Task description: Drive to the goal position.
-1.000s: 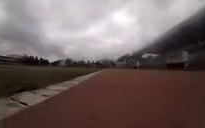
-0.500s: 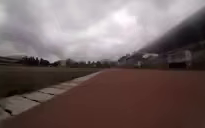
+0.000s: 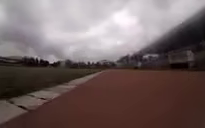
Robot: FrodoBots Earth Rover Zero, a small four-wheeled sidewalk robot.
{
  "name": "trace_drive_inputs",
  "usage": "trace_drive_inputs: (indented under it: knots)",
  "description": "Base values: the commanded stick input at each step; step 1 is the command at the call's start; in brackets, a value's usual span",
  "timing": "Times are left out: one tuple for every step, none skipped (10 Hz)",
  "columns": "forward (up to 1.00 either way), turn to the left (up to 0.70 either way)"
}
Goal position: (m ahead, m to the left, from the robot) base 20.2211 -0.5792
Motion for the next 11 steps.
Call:
trace_drive_inputs:
  knots:
    - [0.7,-0.35]
    - [0.7,-0.18]
    - [0.7,0.01]
    - [0.7,0.08]
    - [0.7,0.09]
    - [0.7,0.06]
    - [0.7,0.02]
    - [0.7,0.03]
    - [0.7,0.0]
    - [0.7,-0.35]
    - [0.7,-0.31]
